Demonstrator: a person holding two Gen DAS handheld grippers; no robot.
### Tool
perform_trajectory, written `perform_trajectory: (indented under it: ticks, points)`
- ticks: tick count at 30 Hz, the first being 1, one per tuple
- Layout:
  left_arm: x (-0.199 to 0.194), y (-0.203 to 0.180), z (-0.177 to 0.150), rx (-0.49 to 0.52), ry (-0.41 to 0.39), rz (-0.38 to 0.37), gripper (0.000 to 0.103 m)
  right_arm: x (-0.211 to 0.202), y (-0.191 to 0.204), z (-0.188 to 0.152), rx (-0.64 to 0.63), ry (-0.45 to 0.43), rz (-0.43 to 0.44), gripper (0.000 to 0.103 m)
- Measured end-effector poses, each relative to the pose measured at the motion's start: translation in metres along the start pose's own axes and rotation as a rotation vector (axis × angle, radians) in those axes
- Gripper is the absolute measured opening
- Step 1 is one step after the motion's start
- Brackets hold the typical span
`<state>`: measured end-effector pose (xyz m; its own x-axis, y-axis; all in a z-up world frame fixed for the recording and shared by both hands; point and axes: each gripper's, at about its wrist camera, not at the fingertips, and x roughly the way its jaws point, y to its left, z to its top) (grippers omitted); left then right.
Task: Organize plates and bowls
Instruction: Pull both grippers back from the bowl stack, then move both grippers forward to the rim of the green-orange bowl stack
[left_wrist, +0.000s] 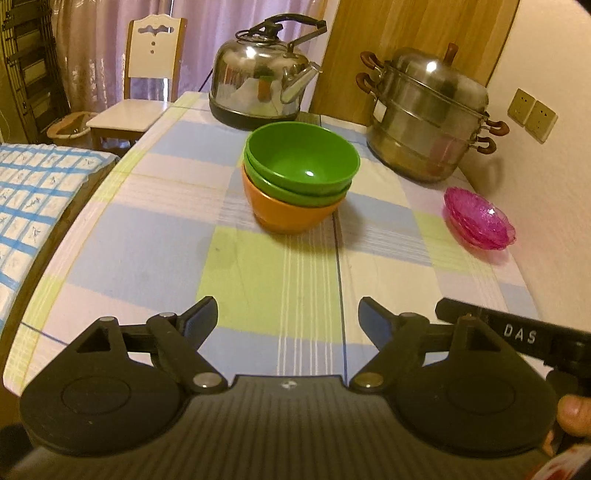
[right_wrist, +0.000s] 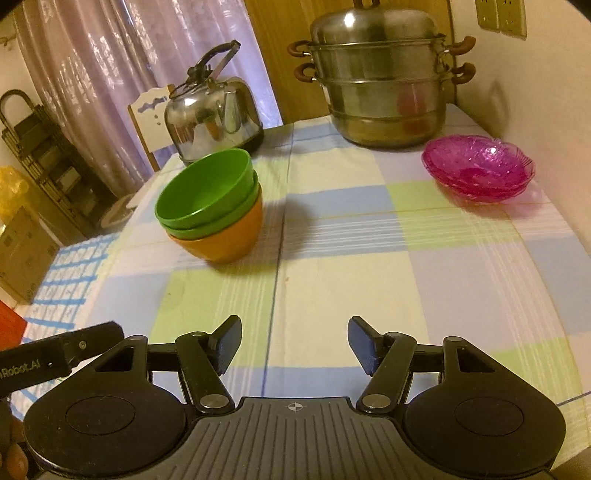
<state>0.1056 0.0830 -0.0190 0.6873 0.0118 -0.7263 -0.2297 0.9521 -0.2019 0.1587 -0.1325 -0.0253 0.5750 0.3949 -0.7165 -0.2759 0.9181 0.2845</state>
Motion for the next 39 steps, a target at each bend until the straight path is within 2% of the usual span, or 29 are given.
perform_trajectory:
  ticks: [11, 23, 26, 31, 36, 39]
  points:
    - [0.004, -0.006, -0.004, 0.007, 0.01, -0.021, 0.082, -0.004, -0.008, -0.004, 0.015, -0.011, -0.024, 0.064]
    - [0.017, 0.002, 0.005, -0.015, 0.016, -0.052, 0.084, 0.004, -0.013, -0.002, 0.044, 0.022, -0.027, 0.064]
    - [0.024, 0.012, 0.016, -0.053, 0.019, -0.058, 0.084, 0.008, -0.007, 0.004, 0.023, 0.025, -0.015, 0.064]
    - [0.034, 0.029, 0.047, -0.11, -0.023, -0.067, 0.084, 0.019, 0.001, 0.022, 0.007, 0.019, 0.012, 0.064]
    - [0.056, 0.044, 0.085, -0.16, -0.059, -0.089, 0.086, 0.038, 0.009, 0.051, 0.008, 0.008, 0.047, 0.064]
    - [0.075, 0.052, 0.105, -0.188, -0.075, -0.076, 0.086, 0.051, 0.012, 0.076, 0.036, -0.018, 0.072, 0.064]
